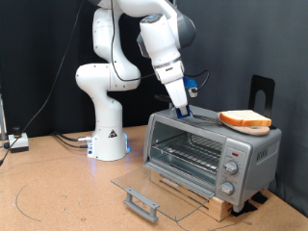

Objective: Make a piece of toast with the oven

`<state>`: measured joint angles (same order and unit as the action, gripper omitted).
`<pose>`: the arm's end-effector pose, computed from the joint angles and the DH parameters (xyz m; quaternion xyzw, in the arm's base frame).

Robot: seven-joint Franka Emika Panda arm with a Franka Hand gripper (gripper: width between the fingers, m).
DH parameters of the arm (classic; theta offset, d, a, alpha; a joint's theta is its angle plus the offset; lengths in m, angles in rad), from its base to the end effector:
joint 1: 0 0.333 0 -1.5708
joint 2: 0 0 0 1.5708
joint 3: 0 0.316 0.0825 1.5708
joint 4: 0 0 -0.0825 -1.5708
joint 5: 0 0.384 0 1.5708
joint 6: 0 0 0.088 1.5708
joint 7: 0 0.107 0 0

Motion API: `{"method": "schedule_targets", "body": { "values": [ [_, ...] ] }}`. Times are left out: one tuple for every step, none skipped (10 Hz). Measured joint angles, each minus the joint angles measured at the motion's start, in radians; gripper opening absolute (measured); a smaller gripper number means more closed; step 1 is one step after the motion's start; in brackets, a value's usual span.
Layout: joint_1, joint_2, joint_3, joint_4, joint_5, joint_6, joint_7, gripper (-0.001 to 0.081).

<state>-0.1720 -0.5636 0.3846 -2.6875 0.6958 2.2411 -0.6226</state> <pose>0.3673 0.0925 0.4045 -0.9643 -0.1852 -0.0991 0.1613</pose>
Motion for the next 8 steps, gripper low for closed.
{"method": "schedule_targets", "body": {
  "values": [
    [0.0, 0.0, 0.0, -0.001, 0.0, 0.0, 0.0, 0.0429],
    [0.0, -0.001, 0.0, -0.001, 0.0, 0.0, 0.0, 0.0429],
    [0.001, -0.004, 0.0, -0.001, 0.0, 0.0, 0.0, 0.0429],
    [0.001, -0.007, 0.0, -0.001, 0.0, -0.001, 0.0, 0.0429],
    [0.001, -0.01, 0.0, -0.001, 0.0, -0.004, 0.0, 0.0429],
    [0.001, -0.013, 0.0, -0.001, 0.0, -0.007, 0.0, 0.0429],
    [0.002, -0.017, 0.0, -0.002, 0.0, -0.009, 0.0, 0.0429],
    [0.002, -0.022, 0.0, -0.003, 0.0, -0.015, 0.0, 0.0429]
  ]
}}
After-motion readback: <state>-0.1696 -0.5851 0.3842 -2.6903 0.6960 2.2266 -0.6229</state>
